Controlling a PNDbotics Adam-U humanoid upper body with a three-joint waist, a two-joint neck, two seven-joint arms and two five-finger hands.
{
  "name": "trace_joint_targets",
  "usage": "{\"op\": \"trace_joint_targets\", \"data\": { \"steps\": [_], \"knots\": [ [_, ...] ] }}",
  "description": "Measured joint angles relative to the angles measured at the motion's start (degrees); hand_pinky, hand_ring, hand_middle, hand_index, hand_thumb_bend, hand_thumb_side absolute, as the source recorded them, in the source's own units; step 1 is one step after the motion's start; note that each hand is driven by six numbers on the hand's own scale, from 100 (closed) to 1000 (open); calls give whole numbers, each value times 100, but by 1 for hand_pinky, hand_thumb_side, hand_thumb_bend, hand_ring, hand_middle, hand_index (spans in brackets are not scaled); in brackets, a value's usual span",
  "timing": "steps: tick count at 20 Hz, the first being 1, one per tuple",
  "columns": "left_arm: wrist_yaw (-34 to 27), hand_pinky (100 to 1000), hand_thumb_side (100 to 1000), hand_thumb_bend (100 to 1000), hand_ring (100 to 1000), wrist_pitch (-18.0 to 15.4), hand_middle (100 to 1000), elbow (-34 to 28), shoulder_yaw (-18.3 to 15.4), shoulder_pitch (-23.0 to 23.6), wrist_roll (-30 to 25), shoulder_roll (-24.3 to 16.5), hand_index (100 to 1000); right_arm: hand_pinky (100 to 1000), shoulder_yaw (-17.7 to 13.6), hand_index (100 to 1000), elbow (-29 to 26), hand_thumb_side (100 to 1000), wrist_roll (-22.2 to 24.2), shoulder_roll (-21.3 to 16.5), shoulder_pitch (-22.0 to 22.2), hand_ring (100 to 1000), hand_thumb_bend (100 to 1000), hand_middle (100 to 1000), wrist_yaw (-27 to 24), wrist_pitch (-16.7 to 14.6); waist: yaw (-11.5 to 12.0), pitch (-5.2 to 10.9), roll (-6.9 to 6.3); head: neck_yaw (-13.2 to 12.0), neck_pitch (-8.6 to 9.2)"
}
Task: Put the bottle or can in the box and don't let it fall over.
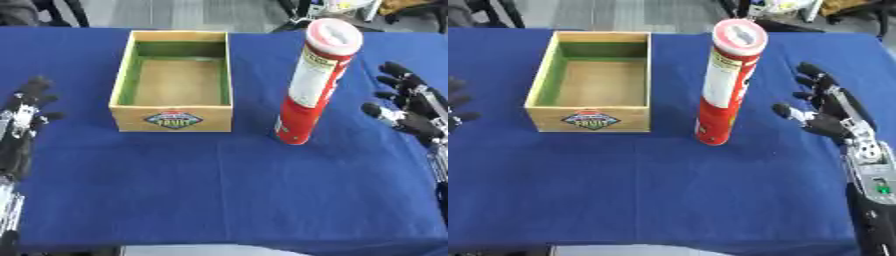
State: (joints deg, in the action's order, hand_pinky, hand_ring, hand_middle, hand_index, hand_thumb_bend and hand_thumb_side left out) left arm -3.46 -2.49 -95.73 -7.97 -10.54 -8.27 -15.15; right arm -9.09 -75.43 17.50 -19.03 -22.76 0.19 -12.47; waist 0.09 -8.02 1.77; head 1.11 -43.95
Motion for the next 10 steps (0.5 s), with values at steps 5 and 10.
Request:
{"op": "trace_joint_targets", "data": {
  "steps": [5, 10],
  "knots": [
    [0, 769, 795, 402, 897, -3, 894, -1, 0, 4, -28, 1, 944, 882, 104, 995, 161, 349, 88, 0, -93, 1000, 784, 990, -32, -40, 20, 0, 0, 7, -4],
    [0, 769, 797, 399, 898, 2, 894, -3, 0, 5, -39, 1, 944, 882, 194, 996, 295, 352, 182, 0, -164, 995, 782, 989, -34, -57, 33, 0, 13, 11, -5]
  ]
}}
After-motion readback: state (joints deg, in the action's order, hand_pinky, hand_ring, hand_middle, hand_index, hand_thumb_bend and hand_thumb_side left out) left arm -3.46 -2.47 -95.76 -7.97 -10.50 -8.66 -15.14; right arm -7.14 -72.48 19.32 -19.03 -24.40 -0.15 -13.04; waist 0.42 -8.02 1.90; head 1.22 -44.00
